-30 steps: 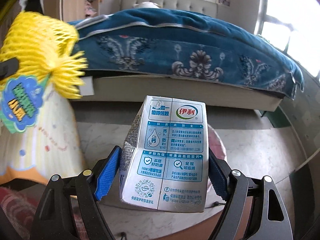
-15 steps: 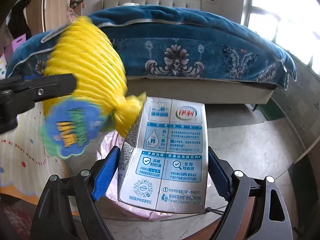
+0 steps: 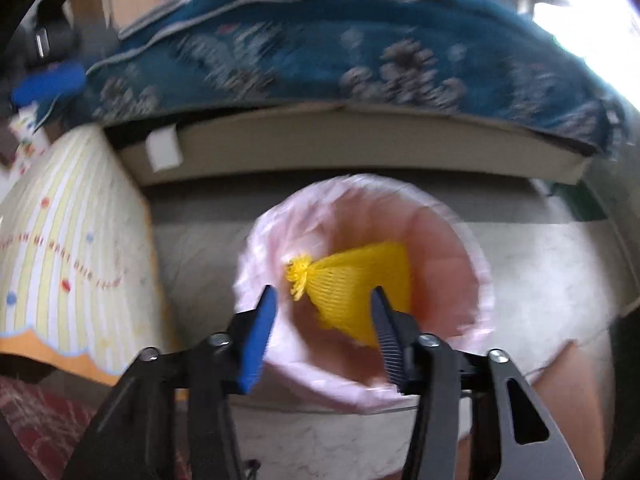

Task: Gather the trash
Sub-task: 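Carry the yellow foam net with the left tool to the pink bin and release, then lower the milk carton into the pink bin and open the right tool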

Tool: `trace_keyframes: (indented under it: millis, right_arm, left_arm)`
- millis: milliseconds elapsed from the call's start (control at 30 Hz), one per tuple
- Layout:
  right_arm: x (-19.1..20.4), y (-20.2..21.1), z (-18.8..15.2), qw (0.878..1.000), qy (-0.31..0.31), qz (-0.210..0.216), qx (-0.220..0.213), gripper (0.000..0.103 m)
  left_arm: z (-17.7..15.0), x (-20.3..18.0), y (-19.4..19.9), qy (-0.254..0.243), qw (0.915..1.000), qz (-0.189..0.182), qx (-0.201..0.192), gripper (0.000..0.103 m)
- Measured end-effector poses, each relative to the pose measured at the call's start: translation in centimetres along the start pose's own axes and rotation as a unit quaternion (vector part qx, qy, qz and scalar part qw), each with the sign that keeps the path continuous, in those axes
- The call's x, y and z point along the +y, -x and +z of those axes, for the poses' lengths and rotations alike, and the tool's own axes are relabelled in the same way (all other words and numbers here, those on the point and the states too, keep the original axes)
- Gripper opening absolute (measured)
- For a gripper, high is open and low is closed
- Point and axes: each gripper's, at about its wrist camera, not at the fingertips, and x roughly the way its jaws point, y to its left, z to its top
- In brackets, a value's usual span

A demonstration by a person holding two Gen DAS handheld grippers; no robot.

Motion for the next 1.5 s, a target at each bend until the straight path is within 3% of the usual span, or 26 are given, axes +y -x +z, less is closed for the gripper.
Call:
trace_keyframes:
  millis: [233, 500, 767, 1000, 1167, 1500]
  right_arm:
    - [4.8, -4.9, -1.3, 0.998, 0.043, 0.021, 0.030, 0.045]
    - [5.2, -7.2, -1.8, 0.998, 0.046, 0.006, 0.051, 0.045]
    - [4.8, -9.1, -2.2, 0.996, 0.050, -0.006, 0.078, 0.039]
    - [5.0, -10.5, -2.2, 0.993, 0.052, -0.008, 0.105, 0.019]
    - [5.2, -10.7, -2.2, 0.992, 0.061, -0.010, 0.106, 0.018]
    - [7.0, -8.8, -2.9, 0.987, 0.078, 0.061, 0.123, 0.012]
  left_arm:
    - [-0.8, 5.1, 1.6, 0.040, 0.9960, 0.079, -0.006, 0.073]
    - [-1.3, 9.3, 1.0, 0.075, 0.9899, 0.120, 0.008, 0.073]
    - [-1.4, 10.0, -0.5, 0.071, 0.9883, 0.133, 0.020, 0.073]
    - [-1.3, 10.7, -1.1, 0.076, 0.9865, 0.142, 0.028, 0.073]
    - [-1.1, 11.2, -1.1, 0.081, 0.9853, 0.147, 0.029, 0.073]
    - [-1.3, 11.8, 0.2, 0.092, 0.9832, 0.156, 0.029, 0.073]
